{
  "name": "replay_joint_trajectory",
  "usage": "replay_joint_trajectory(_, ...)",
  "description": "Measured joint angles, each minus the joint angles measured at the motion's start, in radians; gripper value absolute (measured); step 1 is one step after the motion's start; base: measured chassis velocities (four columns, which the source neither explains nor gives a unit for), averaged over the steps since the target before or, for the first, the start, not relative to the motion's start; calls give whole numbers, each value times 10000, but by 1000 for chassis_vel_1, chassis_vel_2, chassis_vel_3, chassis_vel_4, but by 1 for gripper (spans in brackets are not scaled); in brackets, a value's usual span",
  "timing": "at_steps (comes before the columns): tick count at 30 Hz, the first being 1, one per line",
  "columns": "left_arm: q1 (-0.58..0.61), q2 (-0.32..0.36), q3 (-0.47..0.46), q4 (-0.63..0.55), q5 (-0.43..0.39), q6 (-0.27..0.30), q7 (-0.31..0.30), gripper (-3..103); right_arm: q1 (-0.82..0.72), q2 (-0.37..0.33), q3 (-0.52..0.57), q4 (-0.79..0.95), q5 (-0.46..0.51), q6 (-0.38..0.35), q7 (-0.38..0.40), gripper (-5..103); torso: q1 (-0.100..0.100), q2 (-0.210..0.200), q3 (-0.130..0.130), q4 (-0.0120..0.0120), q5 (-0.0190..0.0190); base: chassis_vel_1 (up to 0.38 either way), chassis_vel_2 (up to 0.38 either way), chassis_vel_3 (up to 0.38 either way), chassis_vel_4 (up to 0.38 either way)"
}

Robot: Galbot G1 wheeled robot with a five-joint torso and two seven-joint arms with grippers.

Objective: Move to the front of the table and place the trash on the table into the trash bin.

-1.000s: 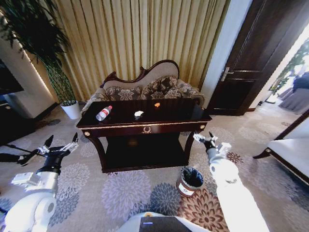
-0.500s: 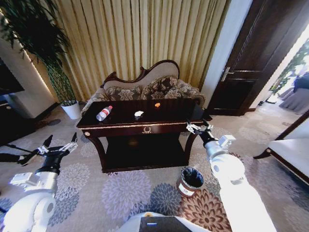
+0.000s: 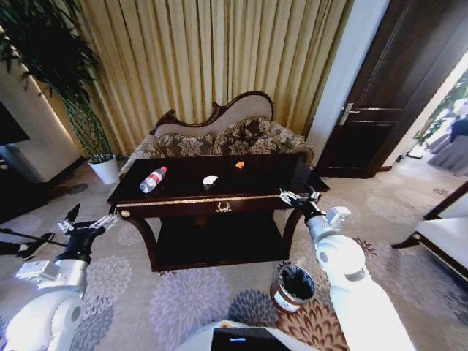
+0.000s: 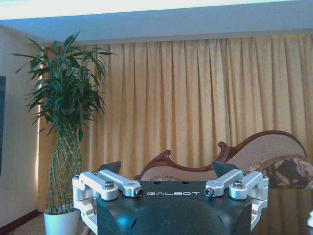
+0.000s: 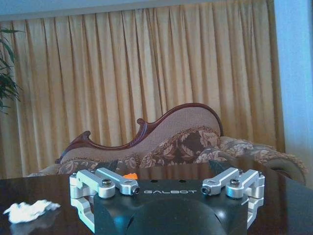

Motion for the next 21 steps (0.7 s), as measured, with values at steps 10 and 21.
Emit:
replay_joint_trajectory(10,20,-34,-2,-44,-8,42,-1,100,43,-34,2,-12,-12,7,0,100,-2,1,-3,0,-1,-172,170,184,-174)
replay_joint_trajectory(21,125,-123,-41,-154,18,74,-2,100,302,-219,-788,-44,-204,-131,-2,100,-1,2,-2,-2,0,-60,71,57,-63)
